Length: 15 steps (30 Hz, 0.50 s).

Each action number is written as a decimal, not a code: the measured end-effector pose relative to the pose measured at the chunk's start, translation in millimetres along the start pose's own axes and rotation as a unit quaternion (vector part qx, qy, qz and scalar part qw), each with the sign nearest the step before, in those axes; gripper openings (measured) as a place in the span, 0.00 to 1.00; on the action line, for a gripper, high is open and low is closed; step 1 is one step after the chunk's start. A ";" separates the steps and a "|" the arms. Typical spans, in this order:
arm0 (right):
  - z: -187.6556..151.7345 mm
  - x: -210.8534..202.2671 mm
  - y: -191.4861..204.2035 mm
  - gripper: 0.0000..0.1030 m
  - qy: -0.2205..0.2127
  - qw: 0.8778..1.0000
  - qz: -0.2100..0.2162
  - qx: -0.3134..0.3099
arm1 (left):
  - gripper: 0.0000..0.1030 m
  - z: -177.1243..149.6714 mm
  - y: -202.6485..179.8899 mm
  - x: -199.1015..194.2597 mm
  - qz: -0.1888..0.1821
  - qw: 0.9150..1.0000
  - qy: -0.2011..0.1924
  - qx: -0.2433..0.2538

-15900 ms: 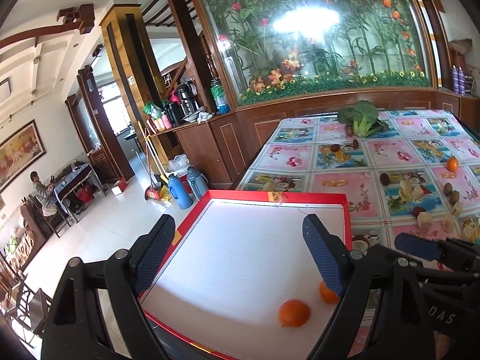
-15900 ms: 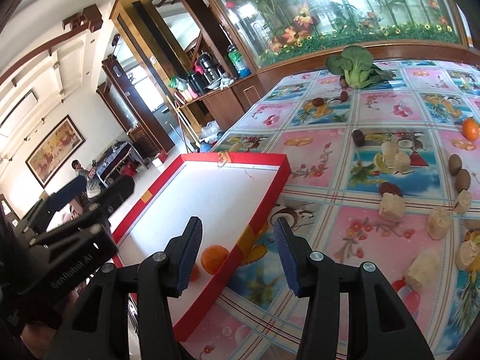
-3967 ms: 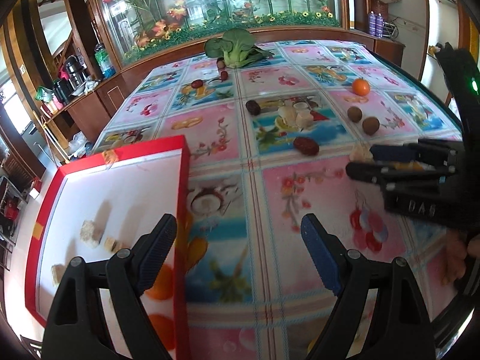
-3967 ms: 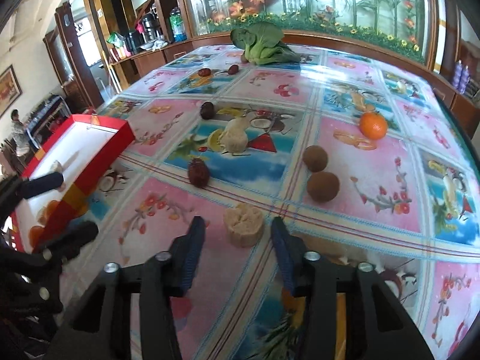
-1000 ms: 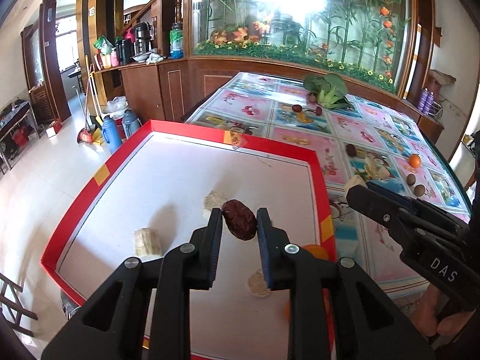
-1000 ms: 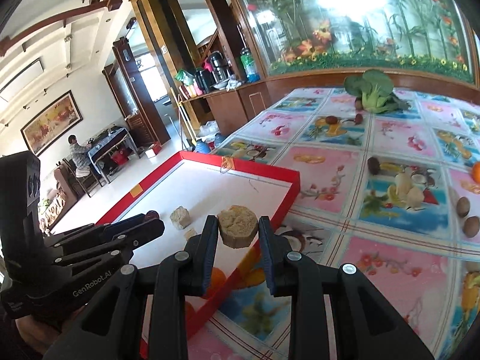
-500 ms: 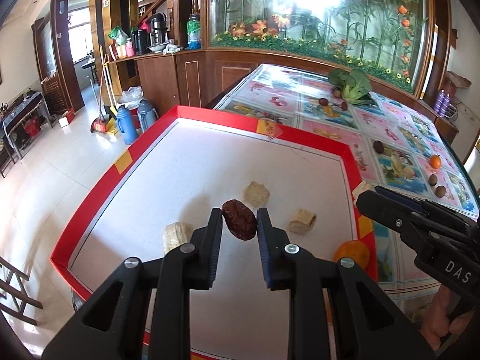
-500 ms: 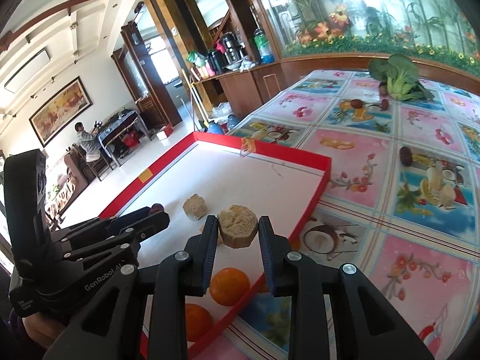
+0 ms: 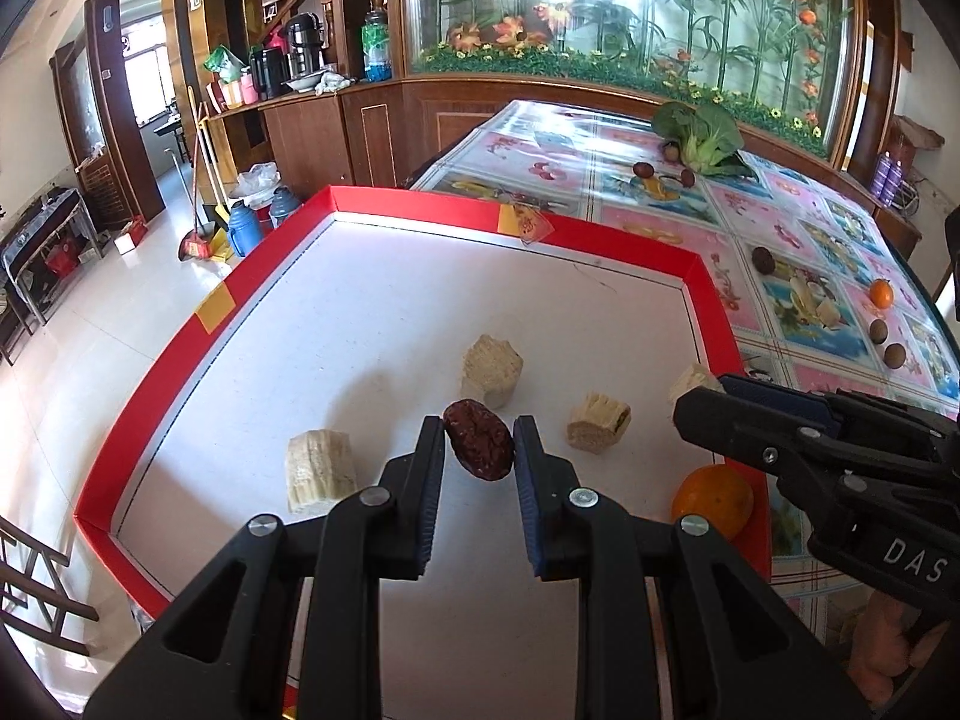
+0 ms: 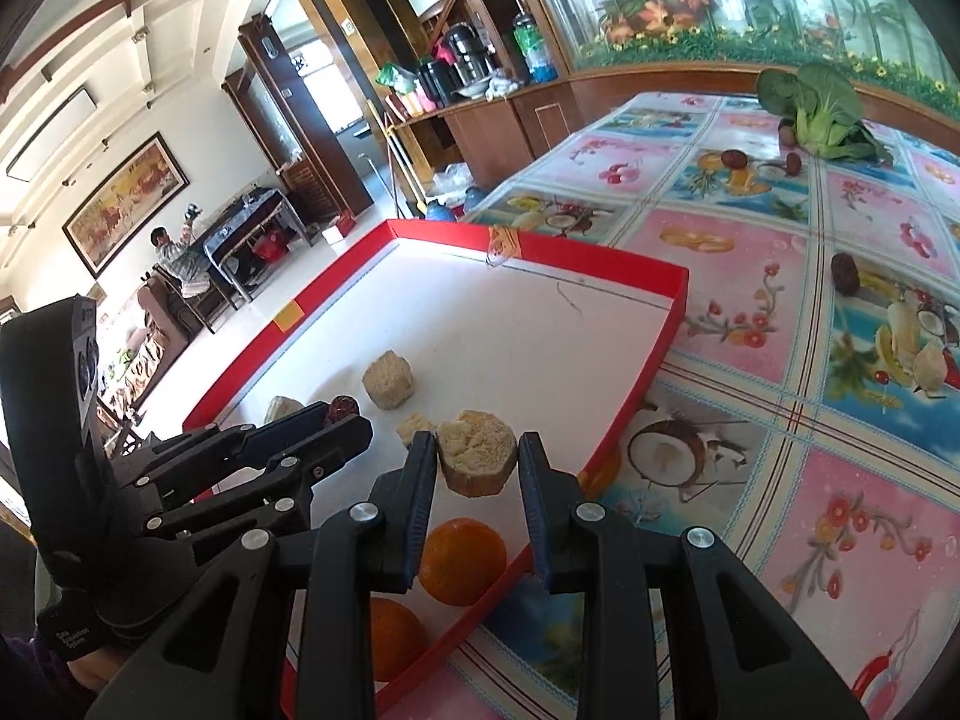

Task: Organize fruits
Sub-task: 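Carry the cake and date into the white tray and open both grippers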

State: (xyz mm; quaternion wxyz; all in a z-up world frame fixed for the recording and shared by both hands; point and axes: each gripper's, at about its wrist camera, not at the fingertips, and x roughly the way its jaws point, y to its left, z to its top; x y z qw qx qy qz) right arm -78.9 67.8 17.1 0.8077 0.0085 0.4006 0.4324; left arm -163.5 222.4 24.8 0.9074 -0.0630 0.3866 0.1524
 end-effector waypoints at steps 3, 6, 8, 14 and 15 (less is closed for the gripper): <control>0.0 1.7 -0.4 0.27 0.004 1.000 -0.001 -0.001 | 0.25 -1.1 -2.4 1.8 0.002 1.000 0.003 0.003; -0.7 3.4 -0.2 0.27 0.006 1.000 -0.002 -0.006 | 0.25 -2.0 -2.5 2.6 0.003 1.000 0.006 0.002; -1.8 3.5 -0.7 0.27 0.006 1.000 -0.003 -0.007 | 0.25 -2.5 -3.1 2.1 0.007 1.000 0.005 0.002; -2.6 -5.2 1.5 0.40 -0.009 1.000 -0.001 -0.016 | 0.32 -3.1 -4.5 1.2 0.008 1.000 0.010 -0.001; -2.7 -7.7 1.6 0.40 -0.016 1.000 0.000 -0.017 | 0.37 -3.2 -4.3 0.4 0.009 1.000 0.009 -0.001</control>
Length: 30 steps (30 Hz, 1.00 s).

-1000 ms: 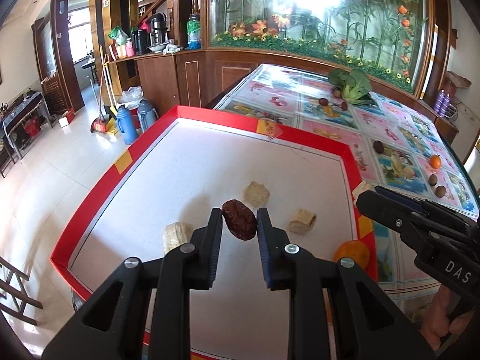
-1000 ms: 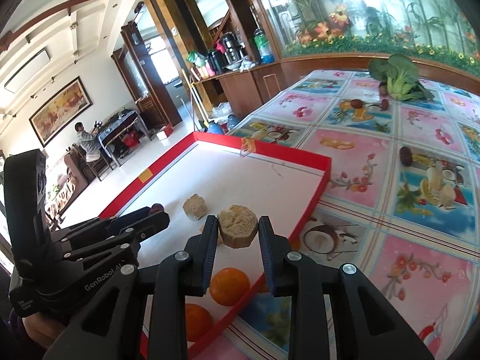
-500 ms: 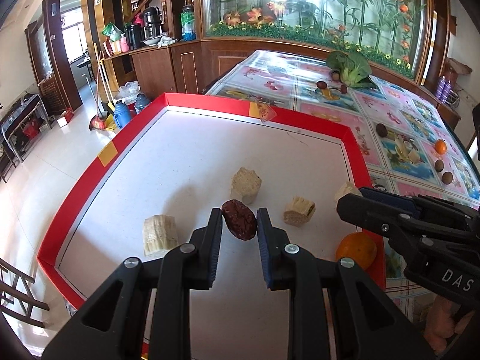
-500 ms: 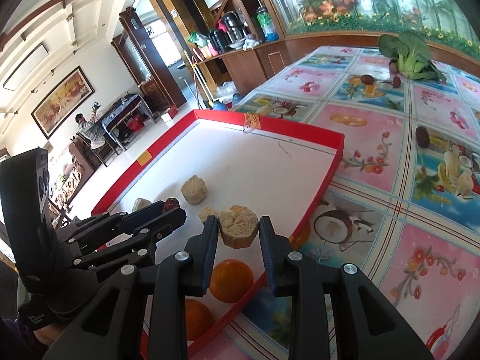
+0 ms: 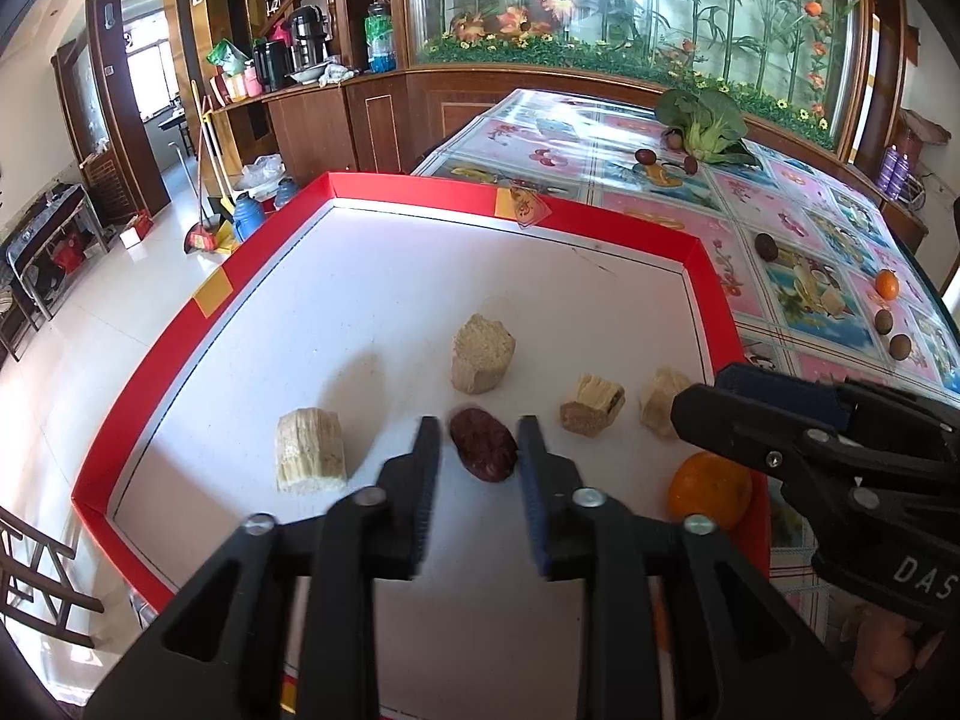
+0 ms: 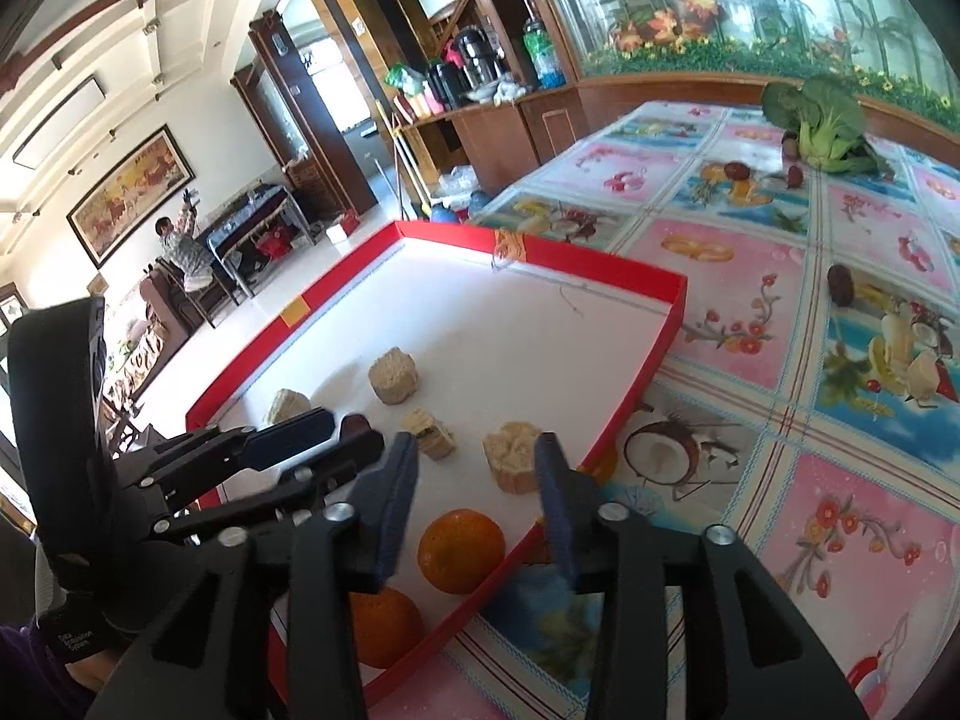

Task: Organize fruits
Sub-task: 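Carry the cake and date into the white tray and open both grippers, then move both open grippers back over the table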

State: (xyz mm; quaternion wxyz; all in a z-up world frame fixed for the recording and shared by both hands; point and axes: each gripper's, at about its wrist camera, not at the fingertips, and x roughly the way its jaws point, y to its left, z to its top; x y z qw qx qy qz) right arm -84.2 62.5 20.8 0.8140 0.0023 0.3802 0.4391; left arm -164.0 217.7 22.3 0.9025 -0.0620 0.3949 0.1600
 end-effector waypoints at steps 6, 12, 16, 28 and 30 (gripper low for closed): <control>-1.0 -19.0 1.9 0.41 -0.048 0.999 -0.011 -0.013 | 0.53 -3.6 -4.9 -17.1 -0.002 1.000 -0.013 0.003; -0.2 -42.4 -8.0 0.44 -0.107 0.993 -0.045 0.010 | 0.67 -11.2 -14.9 -42.5 -0.013 0.999 -0.028 0.013; -7.0 -62.3 -24.3 0.51 -0.132 0.988 -0.052 0.055 | 0.76 -18.2 -22.2 -59.6 -0.020 0.999 -0.043 0.022; -47.6 -156.8 -100.3 0.58 -0.209 0.958 -0.139 0.135 | 0.84 -43.0 -62.7 -83.0 -0.046 0.995 -0.041 0.082; -52.7 -176.3 -116.1 0.58 -0.231 0.947 -0.165 0.149 | 0.84 -47.3 -73.6 -86.9 -0.050 0.993 -0.040 0.096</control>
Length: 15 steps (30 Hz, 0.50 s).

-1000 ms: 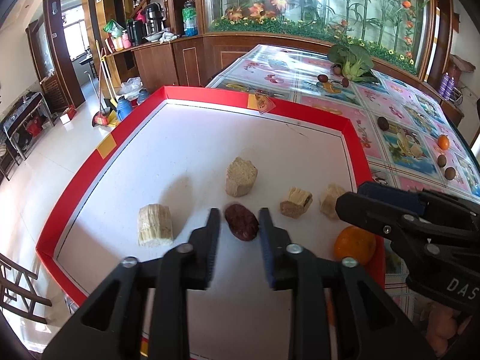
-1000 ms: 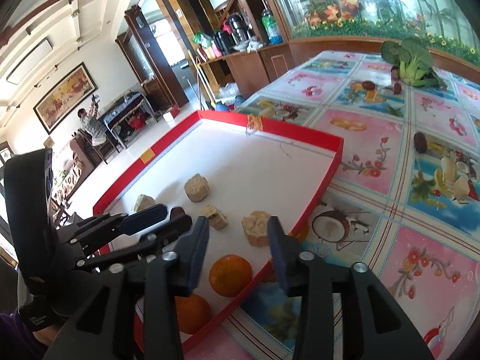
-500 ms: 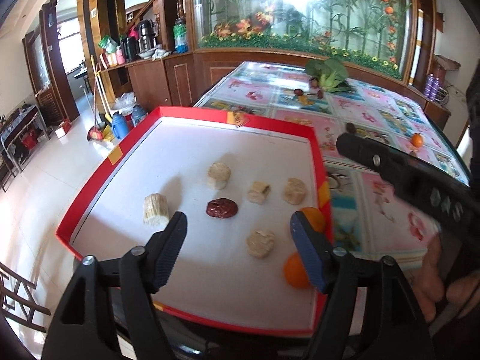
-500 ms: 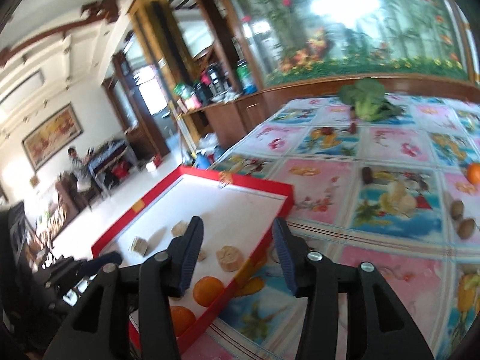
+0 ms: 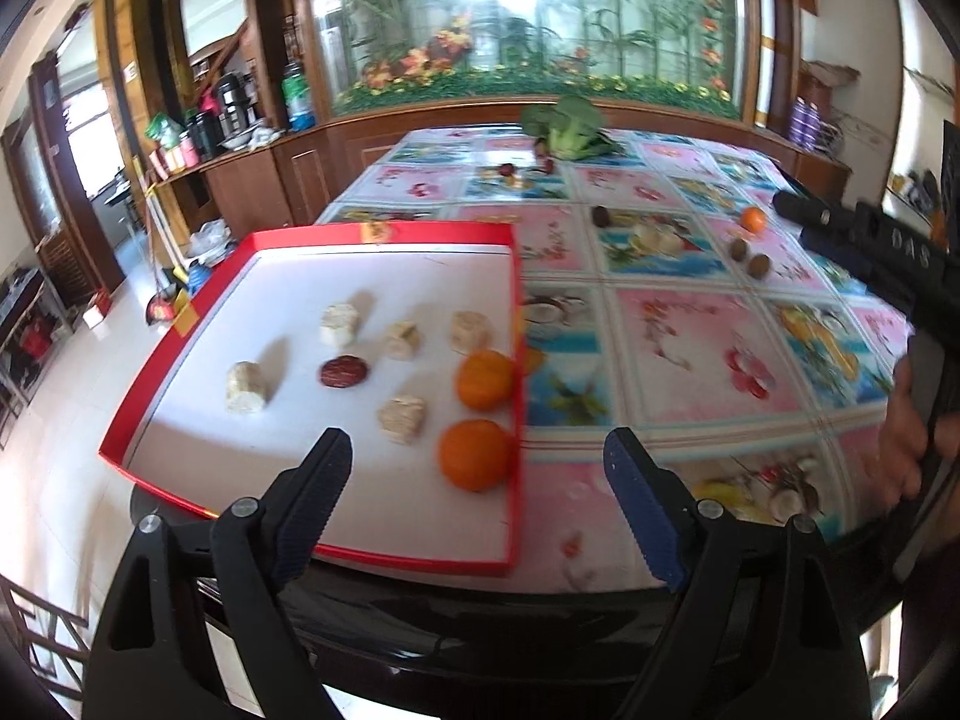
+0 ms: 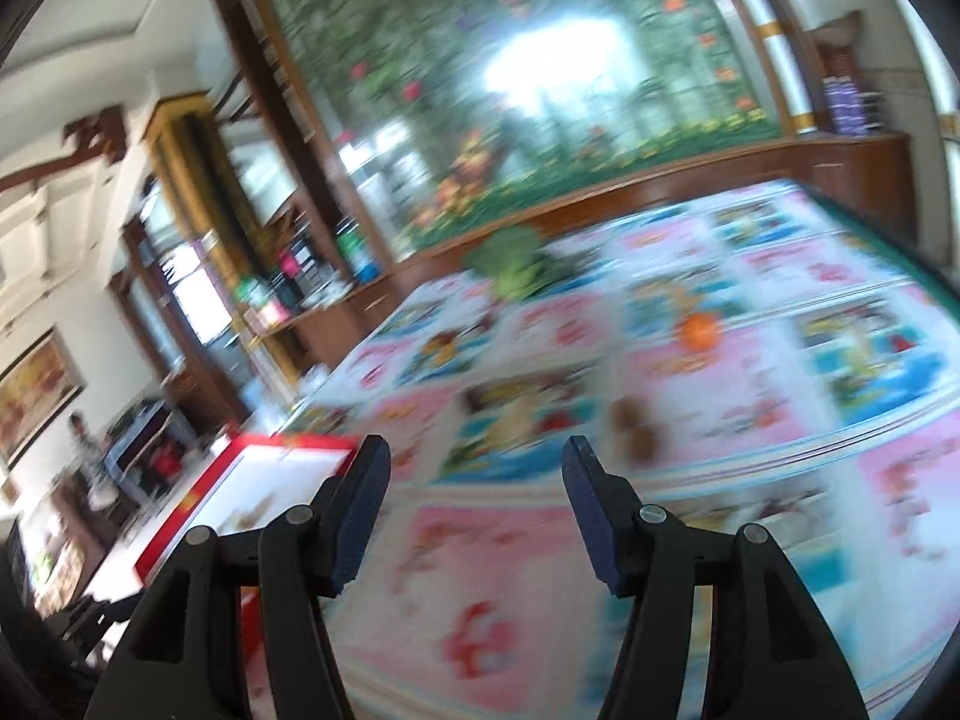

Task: Organize fruits
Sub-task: 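Move both open grippers back over the table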

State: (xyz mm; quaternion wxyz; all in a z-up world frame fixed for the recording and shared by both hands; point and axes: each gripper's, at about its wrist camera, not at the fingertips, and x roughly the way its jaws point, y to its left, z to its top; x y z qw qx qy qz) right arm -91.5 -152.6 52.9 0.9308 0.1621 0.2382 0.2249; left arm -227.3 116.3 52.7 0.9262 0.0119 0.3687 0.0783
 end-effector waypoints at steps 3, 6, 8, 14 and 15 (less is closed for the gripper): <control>11.1 -15.9 -31.0 0.58 -0.027 0.999 -0.027 0.024 | 0.85 -2.9 -16.9 -2.1 -0.005 1.000 0.003 0.022; 18.5 -29.4 -53.3 0.58 -0.047 0.997 -0.058 0.031 | 0.85 -5.4 -32.9 -4.8 -0.010 0.999 0.008 0.041; 24.0 -36.5 -67.8 0.58 -0.057 0.995 -0.071 0.034 | 0.85 -4.8 -44.4 -7.9 -0.016 0.998 0.010 0.052; 35.0 -49.9 -111.1 0.59 -0.063 0.991 -0.094 0.067 | 0.85 12.4 -85.0 -24.4 -0.054 0.995 0.015 0.079; 36.3 -51.6 -116.1 0.59 -0.062 0.991 -0.095 0.071 | 0.85 16.6 -91.0 -27.1 -0.057 0.995 0.012 0.083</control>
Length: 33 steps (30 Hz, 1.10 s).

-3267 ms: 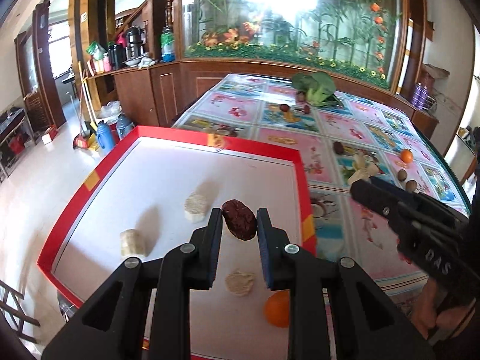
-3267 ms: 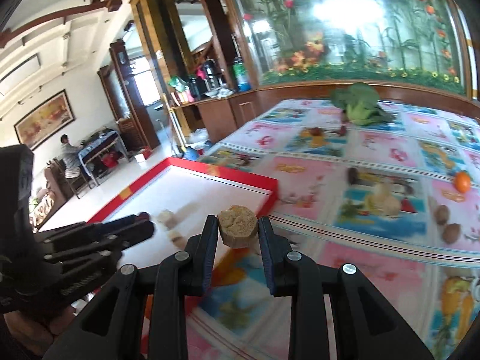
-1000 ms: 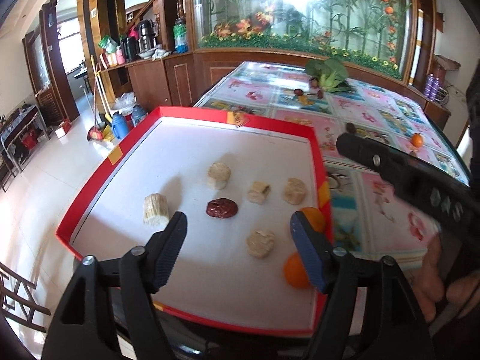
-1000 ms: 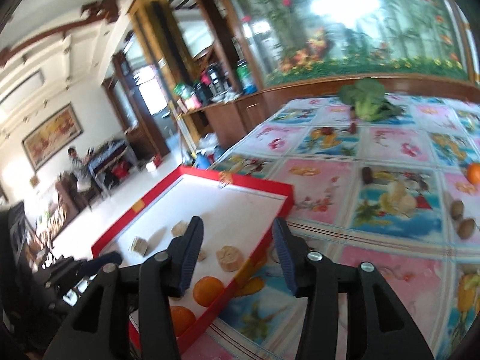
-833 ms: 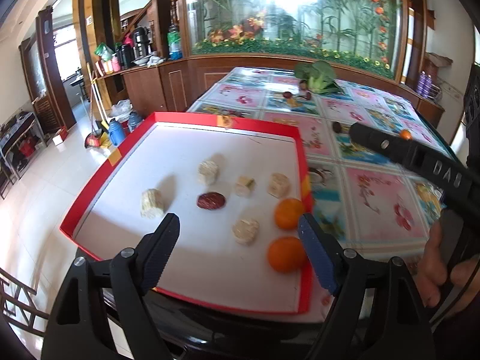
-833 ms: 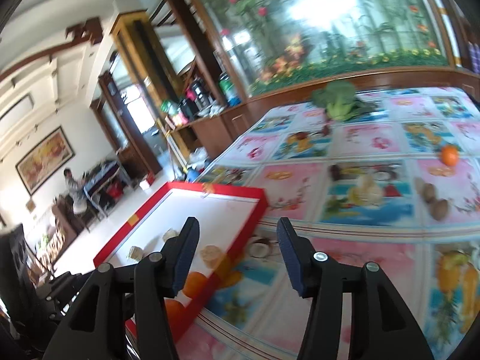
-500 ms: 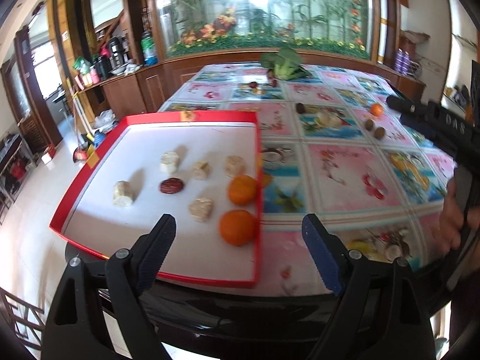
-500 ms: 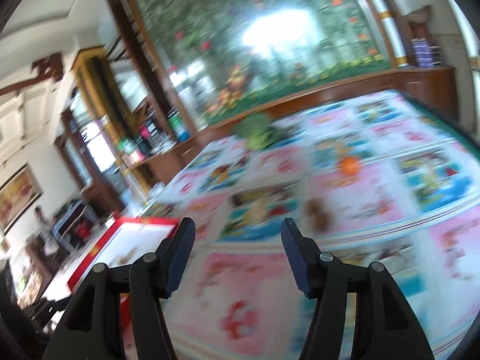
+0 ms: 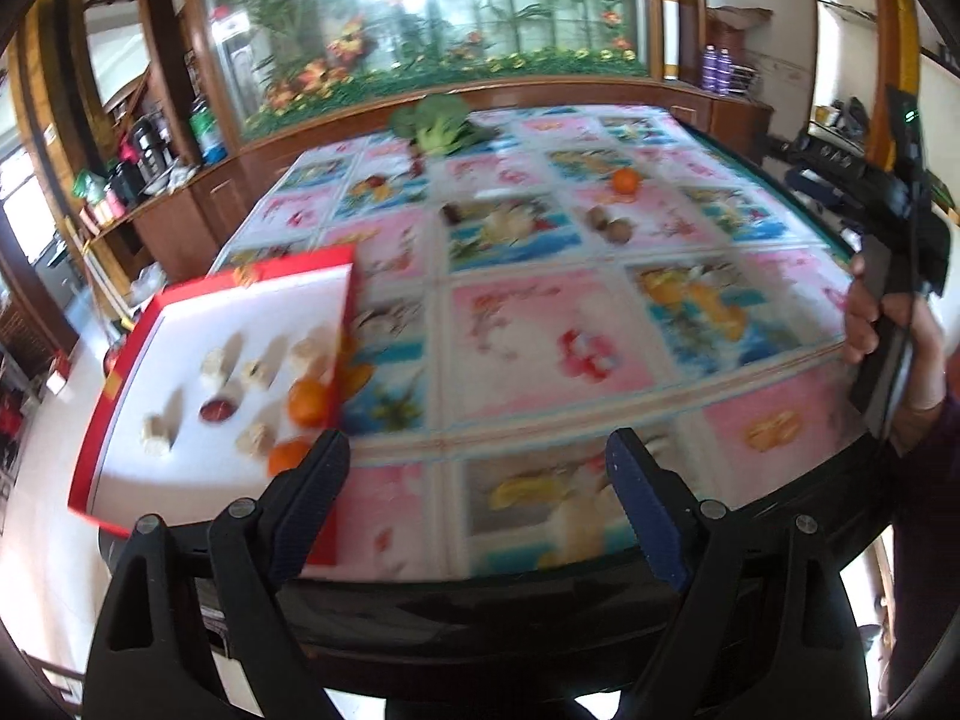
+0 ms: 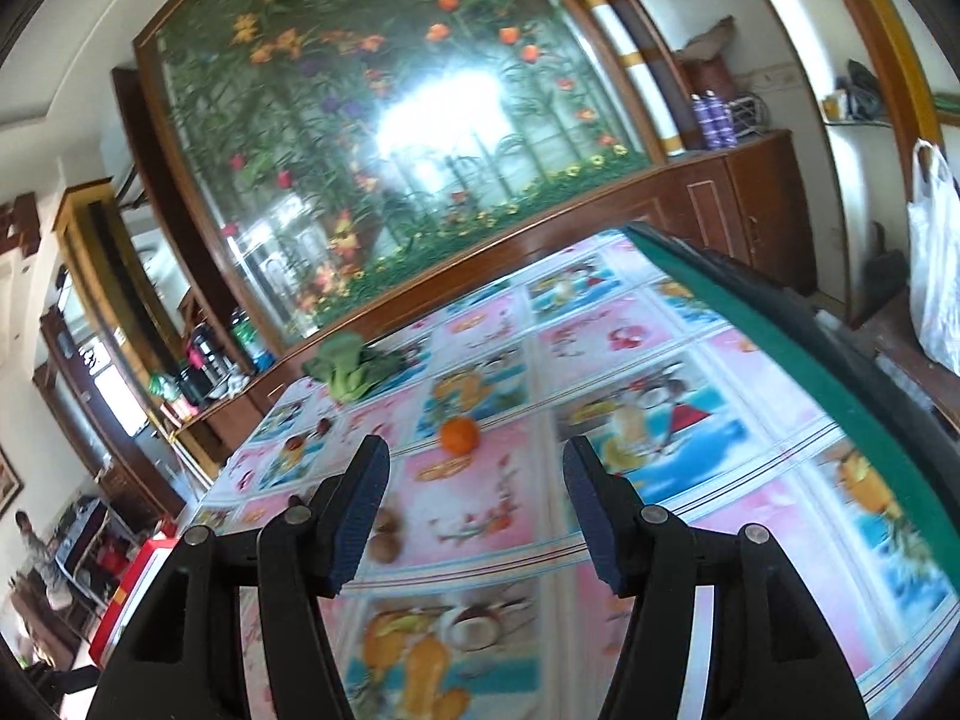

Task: Organize fruits
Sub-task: 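Move both open grippers back over the table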

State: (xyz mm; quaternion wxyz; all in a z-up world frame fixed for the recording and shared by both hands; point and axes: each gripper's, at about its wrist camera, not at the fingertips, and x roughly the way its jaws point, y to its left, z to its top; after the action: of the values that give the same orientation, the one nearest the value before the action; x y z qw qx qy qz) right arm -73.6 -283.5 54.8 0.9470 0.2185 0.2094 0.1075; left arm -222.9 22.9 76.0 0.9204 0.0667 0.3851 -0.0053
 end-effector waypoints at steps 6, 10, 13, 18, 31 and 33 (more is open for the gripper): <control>7.8 0.5 -16.0 0.59 0.008 1.000 -0.003 -0.001 | 0.85 58.0 -30.8 -19.4 -0.010 0.999 -0.033 0.019; 9.5 2.7 -20.7 0.59 0.019 1.000 -0.001 -0.002 | 0.85 115.2 -40.1 -50.7 -0.008 0.996 -0.087 0.006; 10.5 4.5 -23.4 0.59 0.028 1.000 0.005 0.001 | 0.87 156.2 -37.8 -79.9 -0.006 0.991 -0.132 -0.016; 9.5 7.5 -19.9 0.59 0.039 0.999 0.000 -0.012 | 0.97 209.9 -24.0 -131.6 -0.008 0.974 -0.218 -0.058; -2.2 23.0 -1.4 0.59 0.081 0.994 -0.015 -0.067 | 1.00 207.6 14.8 14.4 0.025 0.991 -0.092 -0.094; -6.4 28.4 7.3 0.59 0.094 0.992 -0.014 -0.086 | 1.00 192.9 25.2 45.1 0.044 0.993 -0.059 -0.090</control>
State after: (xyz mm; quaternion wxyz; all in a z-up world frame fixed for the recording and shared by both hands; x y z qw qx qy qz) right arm -52.0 -266.3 43.0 0.9399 0.1223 0.2901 0.1323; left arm -53.0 25.3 180.9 0.9431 0.0000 0.3259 0.0663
